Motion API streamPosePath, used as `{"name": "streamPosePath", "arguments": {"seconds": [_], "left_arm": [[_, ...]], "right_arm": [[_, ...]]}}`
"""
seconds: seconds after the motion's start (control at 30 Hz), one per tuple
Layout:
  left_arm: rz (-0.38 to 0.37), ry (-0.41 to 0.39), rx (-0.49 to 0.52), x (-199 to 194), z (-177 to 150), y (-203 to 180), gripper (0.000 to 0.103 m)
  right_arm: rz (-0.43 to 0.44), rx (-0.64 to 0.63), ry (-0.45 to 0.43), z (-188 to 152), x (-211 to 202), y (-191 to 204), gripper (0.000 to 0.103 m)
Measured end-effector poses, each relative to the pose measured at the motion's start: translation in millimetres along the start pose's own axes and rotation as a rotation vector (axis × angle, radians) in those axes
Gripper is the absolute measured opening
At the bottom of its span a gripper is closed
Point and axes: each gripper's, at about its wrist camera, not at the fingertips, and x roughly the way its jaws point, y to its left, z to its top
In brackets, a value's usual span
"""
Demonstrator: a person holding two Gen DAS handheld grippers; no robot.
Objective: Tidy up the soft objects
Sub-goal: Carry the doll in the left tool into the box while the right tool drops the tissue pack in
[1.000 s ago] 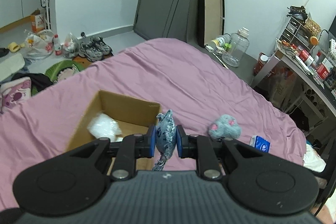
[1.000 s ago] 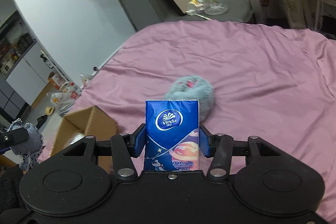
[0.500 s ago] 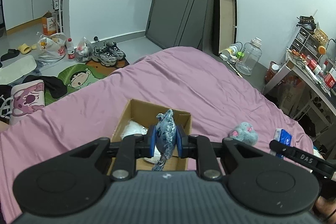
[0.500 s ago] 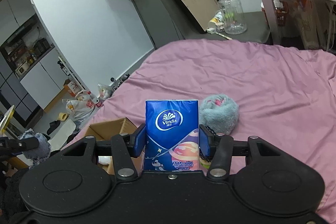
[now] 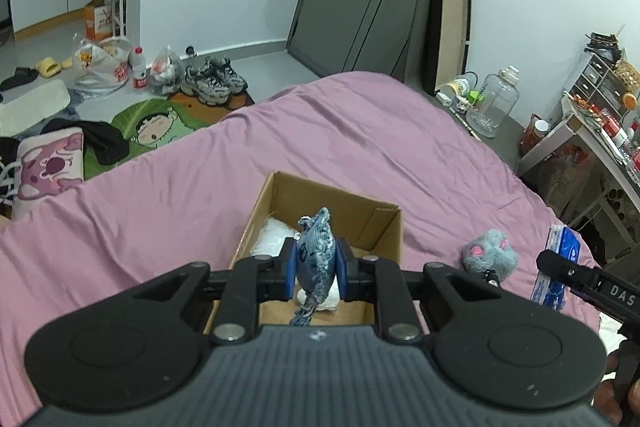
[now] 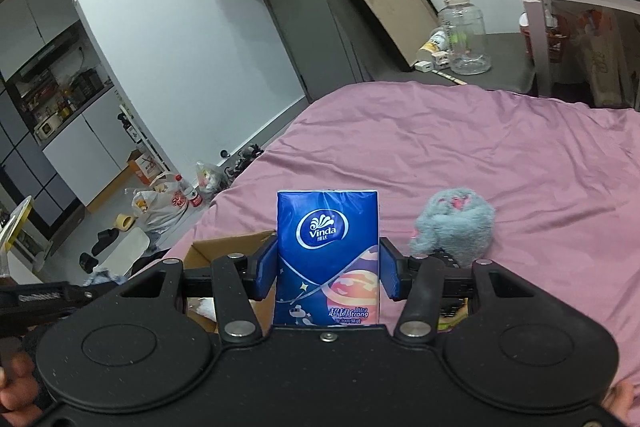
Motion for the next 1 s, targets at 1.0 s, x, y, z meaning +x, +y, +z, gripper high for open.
{"name": "streamPosePath", "arguments": {"seconds": [1.0], "left_arm": [[-0.010,0.159,-0.030,107.8,-24.4,47.8,0.022]], "right_arm": [[0.046,-0.068,0.114,-8.4,90.1,75.3,0.050]]}}
